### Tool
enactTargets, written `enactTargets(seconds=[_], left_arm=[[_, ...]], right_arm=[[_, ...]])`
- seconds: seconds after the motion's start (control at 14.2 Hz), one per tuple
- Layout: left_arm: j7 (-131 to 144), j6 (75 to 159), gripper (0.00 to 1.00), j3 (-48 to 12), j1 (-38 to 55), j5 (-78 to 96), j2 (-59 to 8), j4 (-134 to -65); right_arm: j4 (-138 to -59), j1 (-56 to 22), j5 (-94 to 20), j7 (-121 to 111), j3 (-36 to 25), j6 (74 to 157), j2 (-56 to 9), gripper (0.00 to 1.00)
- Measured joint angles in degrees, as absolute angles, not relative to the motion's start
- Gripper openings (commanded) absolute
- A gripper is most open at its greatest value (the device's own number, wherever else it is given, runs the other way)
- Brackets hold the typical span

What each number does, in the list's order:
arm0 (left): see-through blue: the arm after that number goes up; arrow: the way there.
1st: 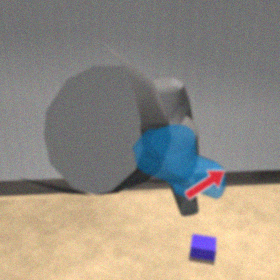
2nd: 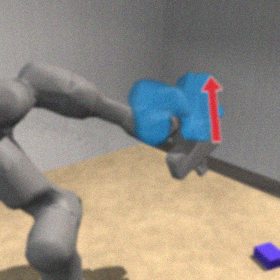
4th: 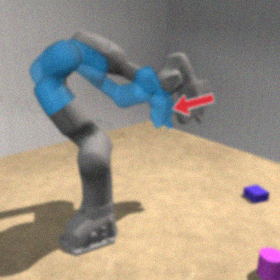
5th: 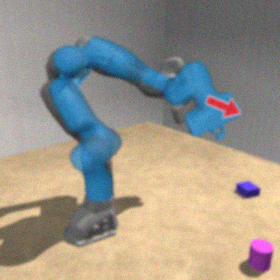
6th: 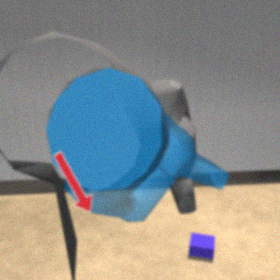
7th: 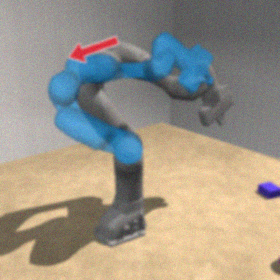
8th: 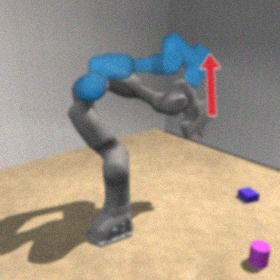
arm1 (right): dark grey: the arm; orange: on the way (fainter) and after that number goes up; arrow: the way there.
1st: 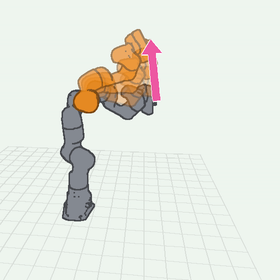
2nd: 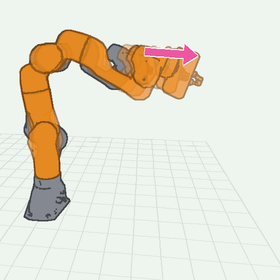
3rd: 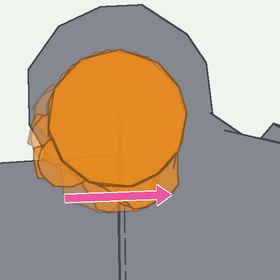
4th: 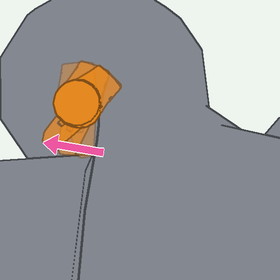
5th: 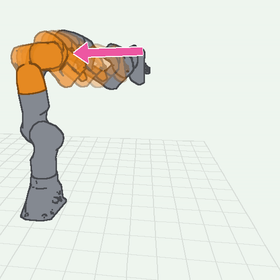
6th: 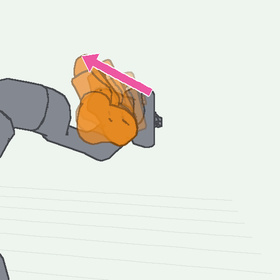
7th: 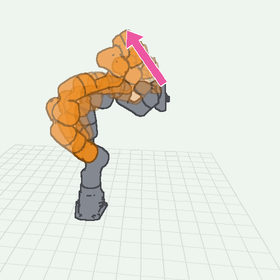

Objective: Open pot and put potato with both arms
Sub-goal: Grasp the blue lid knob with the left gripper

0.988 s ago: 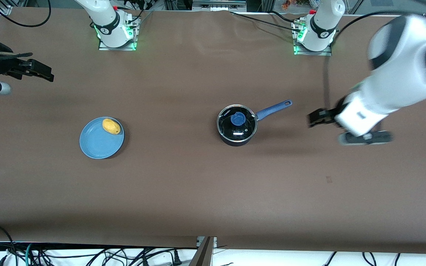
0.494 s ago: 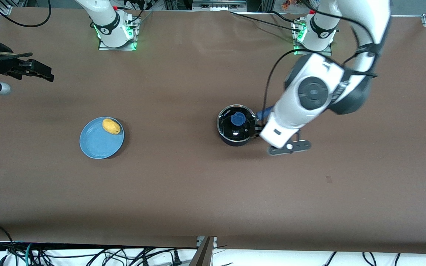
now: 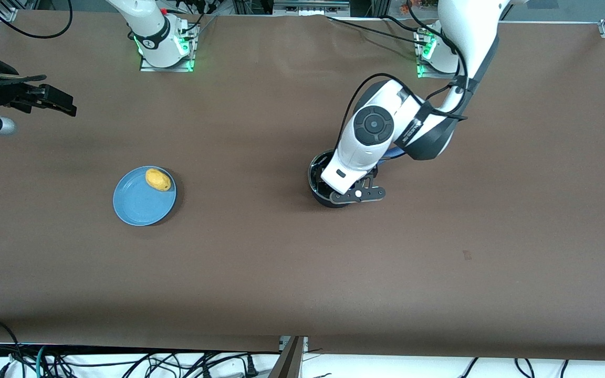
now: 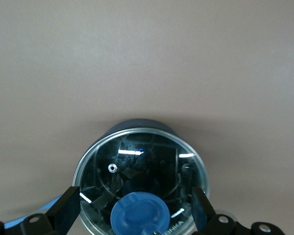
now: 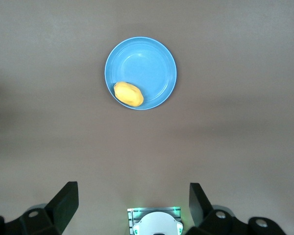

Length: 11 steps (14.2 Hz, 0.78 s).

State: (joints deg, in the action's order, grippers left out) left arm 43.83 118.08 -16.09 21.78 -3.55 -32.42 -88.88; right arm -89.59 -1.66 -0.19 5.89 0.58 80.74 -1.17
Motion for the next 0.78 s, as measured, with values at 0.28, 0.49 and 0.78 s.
enactTargets(seconds=[0.28, 0.49, 0.78], left_arm=[[45.44, 121.39, 1.0, -17.8, 21.79, -5.06, -32.26, -93.01], [47.95, 121.74, 1.0, -19.16, 21.75, -7.42, -32.08, -94.62], [50.27, 122.73, 0.89, -20.46, 21.77, -9.2, -31.92, -95.87]], right_arm=[[-89.59, -1.66, -0.19, 5.89, 0.58, 80.75, -1.17, 1.0], [-89.59, -1.66, -0.19, 5.89, 0.58, 80.75, -1.17, 1.0], [-89.59, -1.66, -0.19, 5.9, 0.58, 80.76, -1.17, 1.0]])
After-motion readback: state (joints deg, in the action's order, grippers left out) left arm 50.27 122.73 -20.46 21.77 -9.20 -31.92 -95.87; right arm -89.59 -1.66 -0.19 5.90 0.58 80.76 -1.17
